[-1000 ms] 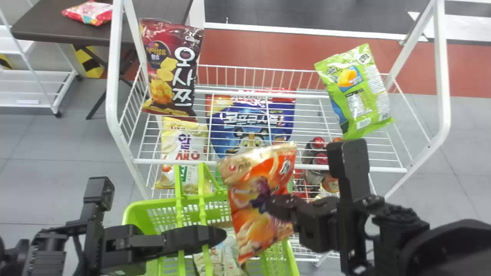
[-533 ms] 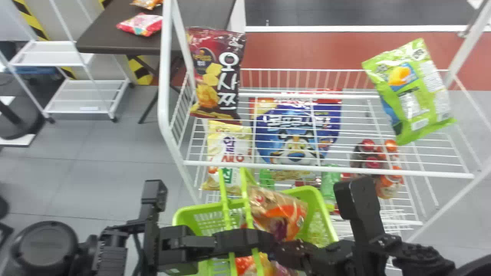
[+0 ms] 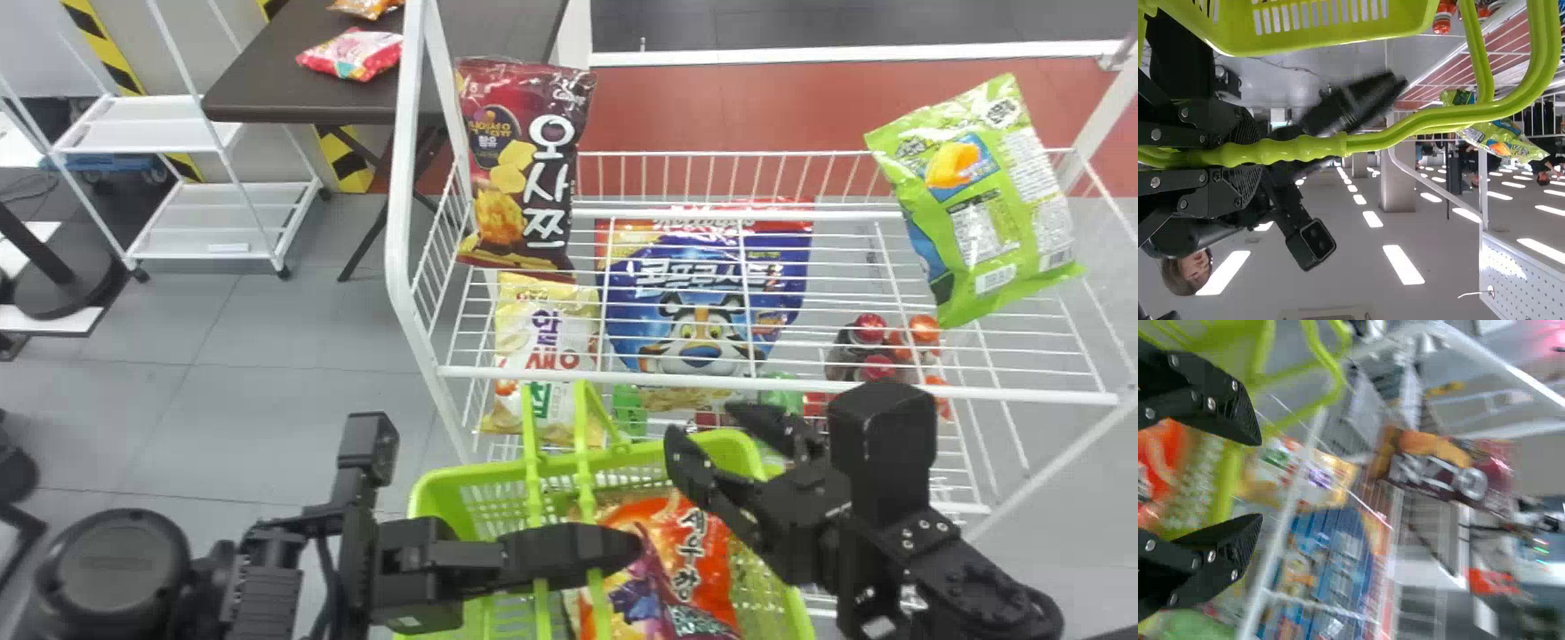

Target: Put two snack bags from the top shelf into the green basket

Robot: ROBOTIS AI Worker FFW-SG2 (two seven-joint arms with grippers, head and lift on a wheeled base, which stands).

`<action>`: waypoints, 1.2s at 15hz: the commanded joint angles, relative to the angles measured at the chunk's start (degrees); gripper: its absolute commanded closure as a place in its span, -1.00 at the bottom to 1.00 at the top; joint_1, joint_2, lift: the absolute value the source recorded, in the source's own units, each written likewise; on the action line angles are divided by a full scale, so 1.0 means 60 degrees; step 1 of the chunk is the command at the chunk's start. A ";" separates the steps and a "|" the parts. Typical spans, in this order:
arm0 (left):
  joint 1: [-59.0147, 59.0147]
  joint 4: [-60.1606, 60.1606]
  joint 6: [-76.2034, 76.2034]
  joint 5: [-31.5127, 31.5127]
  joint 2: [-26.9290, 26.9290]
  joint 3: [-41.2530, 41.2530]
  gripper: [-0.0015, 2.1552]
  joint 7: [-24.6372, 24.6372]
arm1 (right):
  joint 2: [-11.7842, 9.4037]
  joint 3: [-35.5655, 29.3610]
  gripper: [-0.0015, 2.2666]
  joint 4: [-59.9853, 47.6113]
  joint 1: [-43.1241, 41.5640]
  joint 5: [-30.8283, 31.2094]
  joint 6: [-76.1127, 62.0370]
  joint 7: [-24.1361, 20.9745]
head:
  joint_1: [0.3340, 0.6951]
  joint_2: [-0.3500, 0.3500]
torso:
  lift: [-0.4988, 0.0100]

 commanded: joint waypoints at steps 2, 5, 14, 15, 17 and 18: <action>0.0034 -0.0001 0.0041 0.0000 0.0000 0.0061 0.99 -0.0014 | 0.0503 -0.0903 -0.93 0.1059 0.0391 0.0058 -0.3237 -0.0253 | 1.00 0.05 | 0.96; 0.0049 0.0029 0.0041 0.0000 0.0000 0.0090 0.99 -0.0029 | 0.0936 -0.1723 -0.93 0.2012 0.0860 0.0014 -0.5815 -0.0238 | 1.00 -0.17 | 0.96; 0.0064 0.0029 0.0041 0.0000 -0.0029 0.0090 0.99 -0.0014 | 0.0936 -0.2822 -0.93 0.3579 0.1402 -0.0513 -0.9185 0.0436 | 1.00 -0.57 | 0.96; 0.0064 0.0029 0.0041 0.0000 -0.0044 0.0090 0.99 -0.0014 | 0.0936 -0.2851 -0.93 0.3579 0.1416 -0.0587 -0.9155 0.0436 | 1.00 -0.59 | 0.96; 0.0078 0.0014 0.0041 0.0000 -0.0058 0.0090 0.99 0.0015 | 0.0936 -0.2895 -0.93 0.3594 0.1416 -0.0616 -0.9067 0.0436 | 1.00 -0.63 | 0.96; 0.0078 0.0014 0.0041 0.0000 -0.0058 0.0075 0.99 0.0015 | 0.0936 -0.2924 -0.93 0.3594 0.1416 -0.0616 -0.9038 0.0436 | 1.00 -0.64 | 0.96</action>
